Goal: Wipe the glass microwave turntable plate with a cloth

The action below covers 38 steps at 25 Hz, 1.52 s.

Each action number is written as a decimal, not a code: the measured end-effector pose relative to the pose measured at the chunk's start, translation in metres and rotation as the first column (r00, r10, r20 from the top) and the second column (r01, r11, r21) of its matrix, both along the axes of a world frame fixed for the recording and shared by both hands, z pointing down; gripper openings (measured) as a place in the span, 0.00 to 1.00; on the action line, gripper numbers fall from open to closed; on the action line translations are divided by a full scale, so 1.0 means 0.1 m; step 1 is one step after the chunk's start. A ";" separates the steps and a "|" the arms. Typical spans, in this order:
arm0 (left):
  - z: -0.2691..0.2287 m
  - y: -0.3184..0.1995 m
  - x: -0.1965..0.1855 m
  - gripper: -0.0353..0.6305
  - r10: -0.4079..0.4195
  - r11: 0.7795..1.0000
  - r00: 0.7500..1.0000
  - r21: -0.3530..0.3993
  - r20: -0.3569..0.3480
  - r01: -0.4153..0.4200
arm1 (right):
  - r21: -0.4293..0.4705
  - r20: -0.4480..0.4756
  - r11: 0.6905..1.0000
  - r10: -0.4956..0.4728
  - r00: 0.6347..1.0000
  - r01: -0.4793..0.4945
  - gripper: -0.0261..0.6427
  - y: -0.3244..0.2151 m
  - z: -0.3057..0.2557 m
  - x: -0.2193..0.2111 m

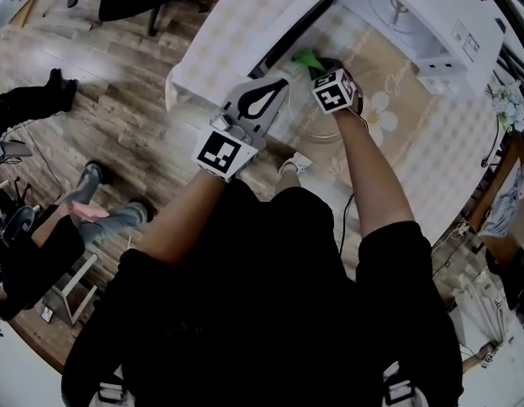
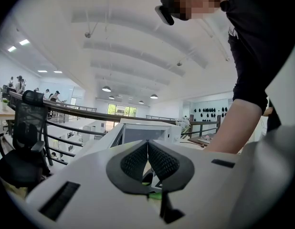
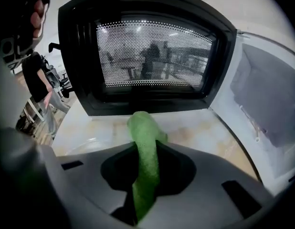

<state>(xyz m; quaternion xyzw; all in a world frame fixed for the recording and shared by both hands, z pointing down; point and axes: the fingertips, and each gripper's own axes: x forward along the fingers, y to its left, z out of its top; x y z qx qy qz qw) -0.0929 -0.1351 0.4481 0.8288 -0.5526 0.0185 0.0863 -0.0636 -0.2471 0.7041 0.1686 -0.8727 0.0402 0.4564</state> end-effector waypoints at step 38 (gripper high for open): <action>0.04 0.35 0.18 0.08 0.173 0.984 0.984 0.033 0.053 -0.174 | -0.345 0.029 0.902 -0.265 0.964 0.258 0.13 2.07 -0.10 0.02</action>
